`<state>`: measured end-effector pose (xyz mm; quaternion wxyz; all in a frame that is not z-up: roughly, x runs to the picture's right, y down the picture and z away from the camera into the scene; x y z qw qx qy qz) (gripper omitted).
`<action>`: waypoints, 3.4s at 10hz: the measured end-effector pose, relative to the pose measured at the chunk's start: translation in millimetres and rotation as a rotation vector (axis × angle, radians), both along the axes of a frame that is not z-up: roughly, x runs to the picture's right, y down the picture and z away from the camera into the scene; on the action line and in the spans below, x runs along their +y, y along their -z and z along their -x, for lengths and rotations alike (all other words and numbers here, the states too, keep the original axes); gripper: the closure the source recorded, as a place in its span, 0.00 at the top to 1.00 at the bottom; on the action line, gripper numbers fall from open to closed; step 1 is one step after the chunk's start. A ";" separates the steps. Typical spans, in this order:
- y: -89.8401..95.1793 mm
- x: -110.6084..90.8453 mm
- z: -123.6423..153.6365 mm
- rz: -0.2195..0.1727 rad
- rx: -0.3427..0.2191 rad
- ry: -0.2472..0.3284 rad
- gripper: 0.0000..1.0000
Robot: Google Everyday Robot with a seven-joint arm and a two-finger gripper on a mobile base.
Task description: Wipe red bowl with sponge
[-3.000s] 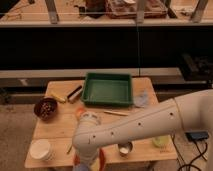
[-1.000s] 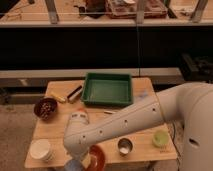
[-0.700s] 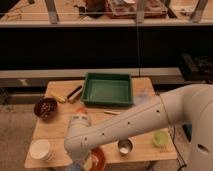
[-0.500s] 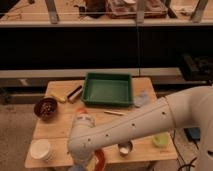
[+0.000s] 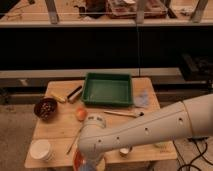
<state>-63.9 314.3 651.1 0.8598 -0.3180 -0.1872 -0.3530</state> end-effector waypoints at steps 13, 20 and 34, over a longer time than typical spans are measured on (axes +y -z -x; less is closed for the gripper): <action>-48.3 -13.9 64.0 -0.058 -0.048 0.070 0.18; -21.7 -9.5 54.2 -0.063 -0.066 0.072 0.18; -59.0 -36.3 6.5 -0.102 0.087 0.011 0.18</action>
